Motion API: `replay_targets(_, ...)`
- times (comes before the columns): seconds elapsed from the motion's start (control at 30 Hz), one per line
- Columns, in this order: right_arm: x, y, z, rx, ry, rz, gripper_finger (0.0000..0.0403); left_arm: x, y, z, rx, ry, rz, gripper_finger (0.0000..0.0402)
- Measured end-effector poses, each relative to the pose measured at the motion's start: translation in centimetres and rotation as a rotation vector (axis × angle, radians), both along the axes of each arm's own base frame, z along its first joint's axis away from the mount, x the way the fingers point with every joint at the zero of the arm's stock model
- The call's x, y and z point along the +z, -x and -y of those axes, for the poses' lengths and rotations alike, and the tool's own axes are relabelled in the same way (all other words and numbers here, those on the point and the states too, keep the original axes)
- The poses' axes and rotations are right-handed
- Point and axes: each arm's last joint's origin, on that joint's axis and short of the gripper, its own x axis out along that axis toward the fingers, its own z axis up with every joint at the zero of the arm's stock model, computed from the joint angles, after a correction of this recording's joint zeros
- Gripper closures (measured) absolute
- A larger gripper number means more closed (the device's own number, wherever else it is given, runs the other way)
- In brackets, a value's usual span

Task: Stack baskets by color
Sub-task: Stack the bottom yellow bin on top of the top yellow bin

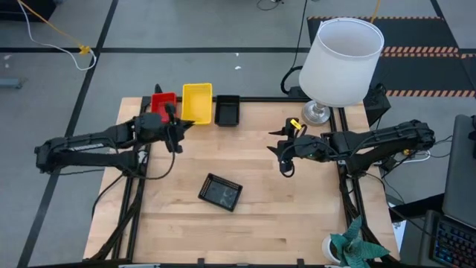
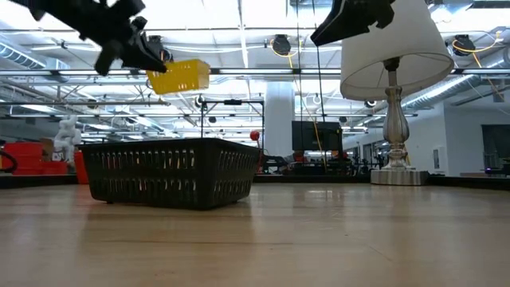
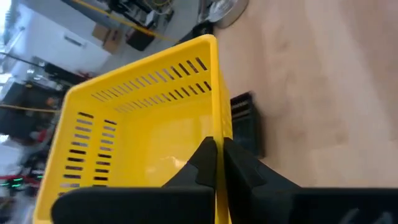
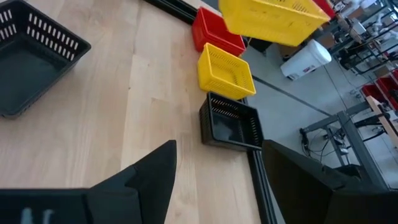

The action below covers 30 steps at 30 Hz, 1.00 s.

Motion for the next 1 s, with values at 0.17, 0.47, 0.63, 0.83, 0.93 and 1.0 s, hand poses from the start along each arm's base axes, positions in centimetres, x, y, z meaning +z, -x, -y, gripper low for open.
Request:
replay_targets(0.17,0.0,0.0,0.0,-0.002,-0.003,0.001,0.0174,-1.4,0.4,-1.7,-0.005,-0.049,-0.021,0.0385)
replay_targets(0.47,0.0,0.0,0.0,-0.015,-0.026,0.010,0.0174,-2.9,1.1,-4.4,0.038,-0.080,-0.079,0.0386)
replay_targets(0.63,-0.1,0.0,0.0,-0.016,-0.027,0.006,0.0174,-4.2,0.8,-5.7,0.064,-0.052,-0.163,0.0394)
replay_targets(0.83,-0.1,0.0,0.0,-0.015,-0.025,0.005,0.0174,-6.0,0.2,-7.4,0.100,-0.016,-0.264,0.0385)
replay_targets(0.93,-0.1,0.0,0.0,-0.014,-0.024,0.004,0.0174,-6.5,-0.1,-8.0,0.122,-0.008,-0.273,0.0394)
replay_targets(1.0,-0.1,0.0,0.0,-0.012,-0.021,0.003,0.0174,-6.8,-0.2,-8.2,0.126,-0.004,-0.277,0.0393)
